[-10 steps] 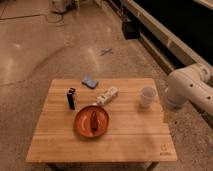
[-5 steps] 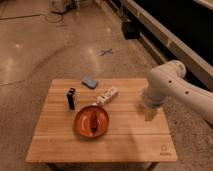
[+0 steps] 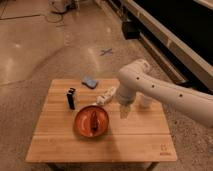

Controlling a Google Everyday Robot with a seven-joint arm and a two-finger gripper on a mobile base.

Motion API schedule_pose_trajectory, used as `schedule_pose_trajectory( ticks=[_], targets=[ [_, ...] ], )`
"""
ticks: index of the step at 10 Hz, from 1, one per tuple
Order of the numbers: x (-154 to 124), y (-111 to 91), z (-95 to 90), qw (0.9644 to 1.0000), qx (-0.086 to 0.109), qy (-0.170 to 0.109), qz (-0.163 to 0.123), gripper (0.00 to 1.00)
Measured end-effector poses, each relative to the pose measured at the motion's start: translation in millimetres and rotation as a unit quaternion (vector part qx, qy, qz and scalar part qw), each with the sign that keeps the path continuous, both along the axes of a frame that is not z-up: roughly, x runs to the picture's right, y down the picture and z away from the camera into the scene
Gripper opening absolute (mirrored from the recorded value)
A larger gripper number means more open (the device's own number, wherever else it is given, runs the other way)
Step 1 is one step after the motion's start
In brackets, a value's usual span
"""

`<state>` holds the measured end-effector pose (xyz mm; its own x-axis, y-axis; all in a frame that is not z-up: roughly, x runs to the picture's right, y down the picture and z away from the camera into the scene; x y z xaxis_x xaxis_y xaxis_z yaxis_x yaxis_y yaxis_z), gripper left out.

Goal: Knock the eraser over

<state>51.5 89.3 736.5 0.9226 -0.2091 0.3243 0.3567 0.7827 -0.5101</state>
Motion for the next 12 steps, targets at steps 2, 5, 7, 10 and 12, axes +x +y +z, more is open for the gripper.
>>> schedule_pose_trajectory(
  ticks=[2,5,7,10,12],
  targets=[
    [-27,-10,18.7,0.9993,0.013,-0.019,-0.029,0.65],
    [-62,-24,36.3,0.9968,0.037,-0.044,-0.056,0.65],
    [-85,-26,43.2,0.9945,0.045,-0.061,-0.072,0.65],
    [-121,-21,51.5,0.9900,0.051,-0.083,-0.102,0.65],
    [-146,-20,54.8,0.9864,0.055,-0.097,-0.121,0.65]
  ],
)
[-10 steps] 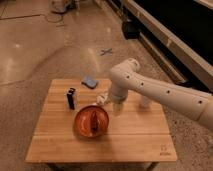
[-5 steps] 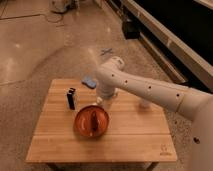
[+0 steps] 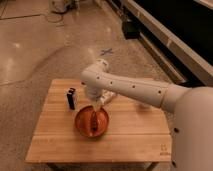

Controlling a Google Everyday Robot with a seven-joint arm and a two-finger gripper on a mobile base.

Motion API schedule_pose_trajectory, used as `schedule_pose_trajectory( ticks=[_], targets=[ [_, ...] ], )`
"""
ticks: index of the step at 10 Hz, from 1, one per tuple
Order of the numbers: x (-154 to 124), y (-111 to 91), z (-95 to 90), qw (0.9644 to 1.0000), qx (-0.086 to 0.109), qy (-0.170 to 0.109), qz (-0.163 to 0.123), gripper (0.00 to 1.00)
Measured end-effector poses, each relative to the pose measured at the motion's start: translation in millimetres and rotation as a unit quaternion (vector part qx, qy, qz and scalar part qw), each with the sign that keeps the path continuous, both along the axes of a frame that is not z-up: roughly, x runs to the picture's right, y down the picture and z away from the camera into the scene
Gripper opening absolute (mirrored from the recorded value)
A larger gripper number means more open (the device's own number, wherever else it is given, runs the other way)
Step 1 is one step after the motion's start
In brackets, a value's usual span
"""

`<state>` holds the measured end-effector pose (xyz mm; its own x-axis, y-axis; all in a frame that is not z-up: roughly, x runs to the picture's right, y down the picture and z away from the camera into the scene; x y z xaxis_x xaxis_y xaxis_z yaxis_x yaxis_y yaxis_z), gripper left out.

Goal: Knock the eraser over

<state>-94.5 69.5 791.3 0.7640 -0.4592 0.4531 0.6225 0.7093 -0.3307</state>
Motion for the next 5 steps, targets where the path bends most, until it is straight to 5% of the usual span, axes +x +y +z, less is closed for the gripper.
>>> schedule_pose_trajectory(
  ticks=[5],
  targets=[
    [-61,1,8.0,0.9985,0.011,-0.032,-0.043,0.65]
  ],
)
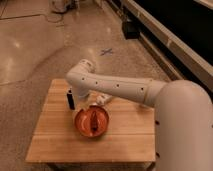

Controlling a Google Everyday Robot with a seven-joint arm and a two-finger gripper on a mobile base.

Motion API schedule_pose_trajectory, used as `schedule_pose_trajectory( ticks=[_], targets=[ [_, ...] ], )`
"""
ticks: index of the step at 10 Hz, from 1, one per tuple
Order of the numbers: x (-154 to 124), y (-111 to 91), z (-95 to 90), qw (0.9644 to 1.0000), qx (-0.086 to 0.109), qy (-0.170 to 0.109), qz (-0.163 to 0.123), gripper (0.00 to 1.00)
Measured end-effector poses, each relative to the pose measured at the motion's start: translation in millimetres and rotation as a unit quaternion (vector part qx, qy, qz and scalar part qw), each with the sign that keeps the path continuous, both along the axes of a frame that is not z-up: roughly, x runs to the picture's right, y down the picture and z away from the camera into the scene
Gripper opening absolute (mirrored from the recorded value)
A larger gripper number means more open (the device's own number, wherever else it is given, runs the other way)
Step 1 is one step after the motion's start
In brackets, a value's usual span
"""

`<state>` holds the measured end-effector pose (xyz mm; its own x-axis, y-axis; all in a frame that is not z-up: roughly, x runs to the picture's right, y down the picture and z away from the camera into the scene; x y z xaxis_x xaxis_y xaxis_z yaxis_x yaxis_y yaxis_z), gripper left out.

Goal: Knock the eraser over

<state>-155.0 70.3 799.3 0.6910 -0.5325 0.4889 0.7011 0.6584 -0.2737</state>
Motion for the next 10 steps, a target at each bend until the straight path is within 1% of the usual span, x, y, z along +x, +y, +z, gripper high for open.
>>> schedule_pose_trajectory(
  ticks=[2,5,6,8,10],
  targets=[
    [-16,-5,8.0,0.9999,0.006,-0.004,-0.009,0.65],
    [-34,-19,18.4,0.9997,0.019,-0.006,-0.015,0.65],
    [-38,-22,19.7,0.9996,0.022,-0.008,-0.017,0.65],
    [-53,-28,19.4,0.9992,0.030,-0.020,-0.019,0.65],
    [-66,-28,16.8,0.9987,0.030,-0.036,-0.019,0.65]
  ],
)
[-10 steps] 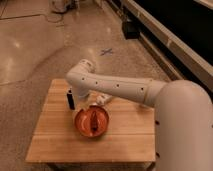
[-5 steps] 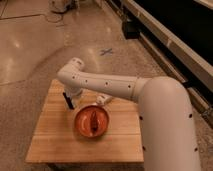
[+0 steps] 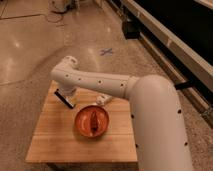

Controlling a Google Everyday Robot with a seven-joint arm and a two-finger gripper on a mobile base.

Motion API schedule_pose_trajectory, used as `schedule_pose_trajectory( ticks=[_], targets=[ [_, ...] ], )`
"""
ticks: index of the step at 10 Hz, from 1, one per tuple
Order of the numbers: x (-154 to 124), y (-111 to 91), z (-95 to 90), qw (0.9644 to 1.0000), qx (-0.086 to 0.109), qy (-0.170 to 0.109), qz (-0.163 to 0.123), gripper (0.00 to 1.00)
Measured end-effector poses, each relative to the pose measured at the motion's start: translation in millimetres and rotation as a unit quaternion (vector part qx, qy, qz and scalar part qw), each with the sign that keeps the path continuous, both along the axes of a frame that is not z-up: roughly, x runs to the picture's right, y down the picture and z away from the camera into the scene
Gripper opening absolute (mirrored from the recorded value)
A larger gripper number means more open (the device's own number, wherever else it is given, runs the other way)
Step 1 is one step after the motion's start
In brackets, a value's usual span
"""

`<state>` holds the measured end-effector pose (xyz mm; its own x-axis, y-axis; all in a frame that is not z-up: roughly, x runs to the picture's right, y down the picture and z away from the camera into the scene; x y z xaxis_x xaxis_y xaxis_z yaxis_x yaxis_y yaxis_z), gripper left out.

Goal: Knock the eraser over

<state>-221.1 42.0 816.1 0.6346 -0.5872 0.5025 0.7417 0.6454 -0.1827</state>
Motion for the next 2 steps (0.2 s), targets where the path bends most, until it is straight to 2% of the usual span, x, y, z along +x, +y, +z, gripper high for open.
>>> schedule_pose_trajectory(
  ticks=[2],
  targets=[
    [2.4,-0.6,0.6,1.0000,0.000,0.001,0.001,0.65]
  ],
)
